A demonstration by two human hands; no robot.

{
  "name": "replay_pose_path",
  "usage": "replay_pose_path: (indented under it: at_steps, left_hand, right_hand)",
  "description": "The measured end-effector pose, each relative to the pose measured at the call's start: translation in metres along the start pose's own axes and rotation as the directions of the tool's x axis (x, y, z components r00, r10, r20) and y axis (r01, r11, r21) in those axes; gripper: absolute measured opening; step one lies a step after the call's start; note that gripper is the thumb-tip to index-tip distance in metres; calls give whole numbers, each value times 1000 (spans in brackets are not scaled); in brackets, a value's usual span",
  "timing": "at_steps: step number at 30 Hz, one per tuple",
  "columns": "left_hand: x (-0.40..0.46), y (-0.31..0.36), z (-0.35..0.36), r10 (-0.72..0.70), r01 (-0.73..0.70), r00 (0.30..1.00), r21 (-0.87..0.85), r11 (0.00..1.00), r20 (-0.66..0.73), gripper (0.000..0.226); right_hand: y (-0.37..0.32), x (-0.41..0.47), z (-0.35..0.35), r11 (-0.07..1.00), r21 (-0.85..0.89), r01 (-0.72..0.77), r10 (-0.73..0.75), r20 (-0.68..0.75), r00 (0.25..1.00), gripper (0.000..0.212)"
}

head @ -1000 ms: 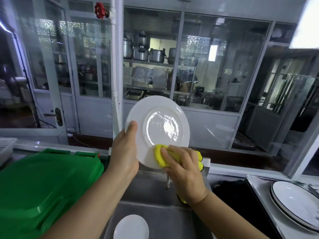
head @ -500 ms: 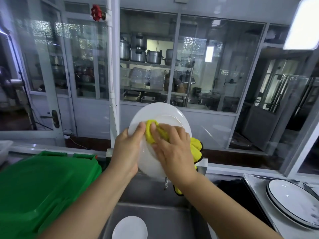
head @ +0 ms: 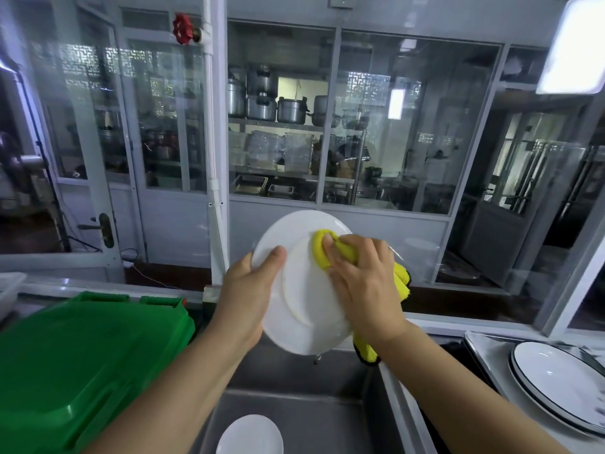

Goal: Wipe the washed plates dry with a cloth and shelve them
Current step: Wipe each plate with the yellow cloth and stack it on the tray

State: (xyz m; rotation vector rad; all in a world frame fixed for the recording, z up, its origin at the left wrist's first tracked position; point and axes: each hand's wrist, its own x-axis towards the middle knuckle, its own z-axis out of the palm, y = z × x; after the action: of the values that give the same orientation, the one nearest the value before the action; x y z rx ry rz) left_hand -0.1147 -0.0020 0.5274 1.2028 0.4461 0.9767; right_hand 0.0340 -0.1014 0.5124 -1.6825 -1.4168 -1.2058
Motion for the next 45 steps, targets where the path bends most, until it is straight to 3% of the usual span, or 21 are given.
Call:
replay_pose_path:
  at_steps: [10,16,20,23,25,28,31,34,38,43,45]
  left_hand:
    - [6,10,-4,80,-80,997,29,996,4,14]
    - [7,3,-8,26,-31,997,76,997,66,10]
    - [3,1,-3,36,-42,995,78,996,88,25]
    - [4,2,-1,73,-89,992,154,984,103,29]
    - [3,3,4,96,-127,987,249,960,131,20]
    - [-2,1,11,114,-160,979,293,943,168,17]
    - [-3,1,8,153,-196,975,304,932,162,15]
    - [-4,6,3,188,-214,975,272,938,119,18]
    - [-4,19,3,275,-276,961,228,934,37,16]
    - [-6,13,7,264,-263,965,71,962,-1,16]
    - [-2,8,0,180,-182,982,35,983,50,14]
  right_hand:
    - [-22,-38,4,972,43,231,-231,-16,973,40]
    - [-4,-22,1,994,32,104,-103,-47,994,30]
    - [-6,-1,-2,995,57,78,-71,-121,990,30]
    - [-7,22,-12,986,148,-76,107,-214,971,36]
    - [-16,41,-16,981,186,-56,88,-166,982,36]
    - [-29,53,-12,984,157,83,-90,37,995,37]
    - [-20,53,-10,962,269,-41,16,97,995,37]
    - [-6,47,-9,845,436,-309,275,140,951,37]
    - [-2,33,-2,548,594,-589,581,237,779,38]
    - [-11,18,2,201,730,-653,694,364,621,39]
    - [-6,17,-4,169,757,-632,699,360,618,39]
